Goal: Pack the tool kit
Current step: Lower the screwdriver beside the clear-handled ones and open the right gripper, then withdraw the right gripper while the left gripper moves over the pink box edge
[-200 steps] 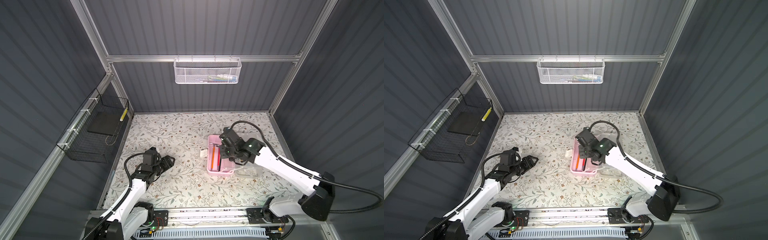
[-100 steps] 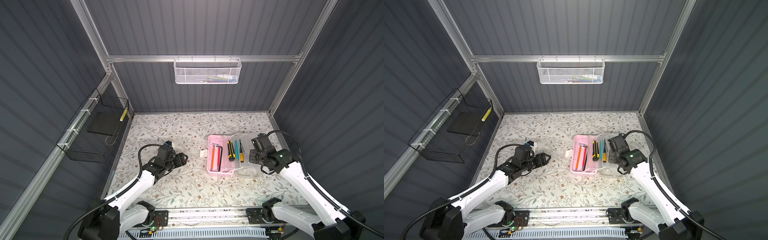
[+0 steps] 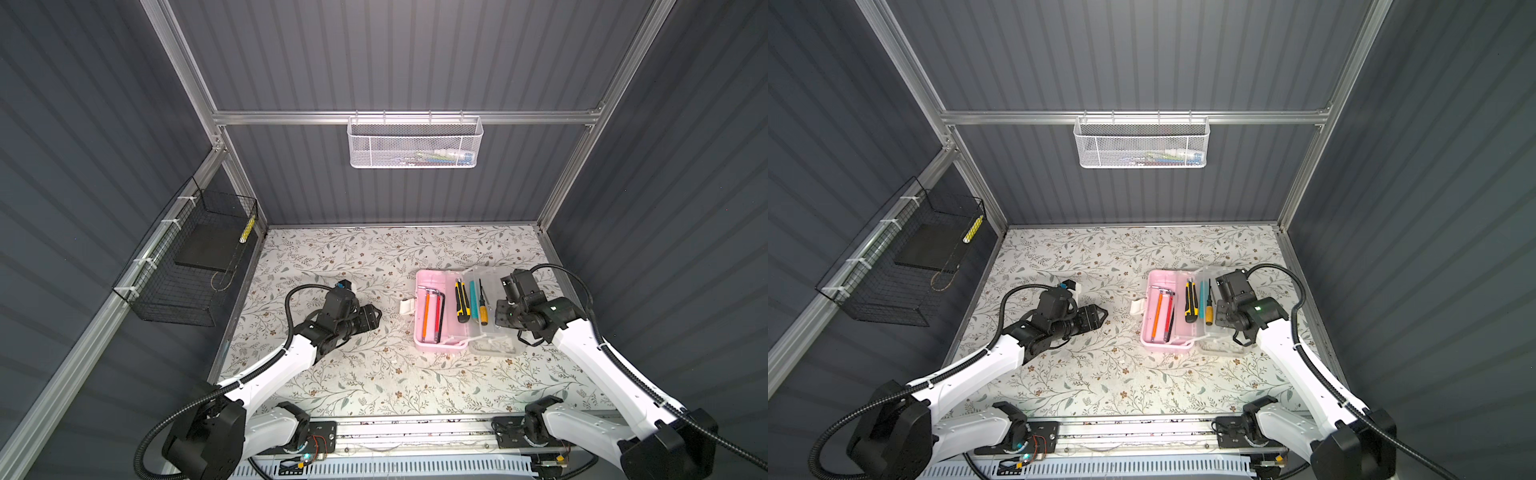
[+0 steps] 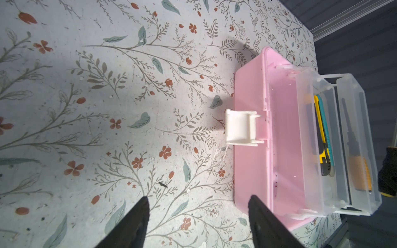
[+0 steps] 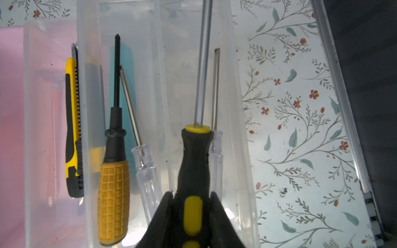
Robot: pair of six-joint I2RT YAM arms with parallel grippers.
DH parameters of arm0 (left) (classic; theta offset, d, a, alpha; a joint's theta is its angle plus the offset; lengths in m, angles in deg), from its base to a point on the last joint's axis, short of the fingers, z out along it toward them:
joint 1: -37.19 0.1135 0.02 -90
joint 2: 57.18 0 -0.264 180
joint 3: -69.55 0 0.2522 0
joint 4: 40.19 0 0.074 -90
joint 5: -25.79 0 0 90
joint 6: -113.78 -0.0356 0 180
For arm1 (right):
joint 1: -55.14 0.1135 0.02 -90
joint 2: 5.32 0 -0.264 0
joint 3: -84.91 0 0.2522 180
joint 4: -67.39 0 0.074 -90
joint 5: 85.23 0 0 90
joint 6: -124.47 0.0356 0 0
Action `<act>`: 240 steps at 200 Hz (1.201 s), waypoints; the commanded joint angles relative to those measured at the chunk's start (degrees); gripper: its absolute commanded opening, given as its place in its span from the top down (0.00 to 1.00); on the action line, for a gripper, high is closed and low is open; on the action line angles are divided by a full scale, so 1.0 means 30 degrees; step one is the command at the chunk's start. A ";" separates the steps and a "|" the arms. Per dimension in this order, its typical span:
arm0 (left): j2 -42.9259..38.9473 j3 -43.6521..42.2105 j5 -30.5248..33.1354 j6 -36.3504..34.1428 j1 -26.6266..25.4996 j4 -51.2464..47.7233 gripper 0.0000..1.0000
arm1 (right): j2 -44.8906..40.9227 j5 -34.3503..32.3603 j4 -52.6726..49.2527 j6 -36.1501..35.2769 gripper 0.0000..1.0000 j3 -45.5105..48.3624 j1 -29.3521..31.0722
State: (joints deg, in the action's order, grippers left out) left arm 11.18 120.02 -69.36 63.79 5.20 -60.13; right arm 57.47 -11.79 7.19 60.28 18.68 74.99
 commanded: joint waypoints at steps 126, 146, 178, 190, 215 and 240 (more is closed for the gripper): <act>0.1570 0.1963 0.0672 -0.1030 -0.0580 -0.0119 0.26 | -0.0252 0.0182 -0.0296 0.0247 0.57 0.0099 -0.0069; 0.1886 0.2398 0.0741 -0.1199 -0.0661 -0.0138 0.26 | -0.0538 0.0282 -0.0535 0.0410 0.55 -0.0138 -0.0088; 0.3197 0.4025 0.1077 -0.1785 -0.1067 -0.0275 0.26 | -0.2866 0.0914 -0.0394 0.1991 0.54 0.0151 -0.0095; 0.3923 0.4912 0.1451 -0.2169 -0.1399 -0.0578 0.26 | -0.4248 0.1047 -0.0450 0.2815 0.54 0.0499 -0.0086; 0.5743 0.6785 0.1884 -0.2900 -0.1895 -0.0692 0.25 | -0.7441 0.1034 -0.0925 0.4754 0.55 0.1313 -0.0123; 0.8079 0.8927 0.1790 -0.3661 -0.2140 -0.0723 0.25 | -1.0020 0.1330 -0.2498 0.6632 0.55 0.2015 -0.0136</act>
State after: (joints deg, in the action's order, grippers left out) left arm 30.30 141.40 -64.88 56.75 -0.65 -60.72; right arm 32.53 -8.70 5.23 72.71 22.53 74.88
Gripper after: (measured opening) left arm 0.745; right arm 0.450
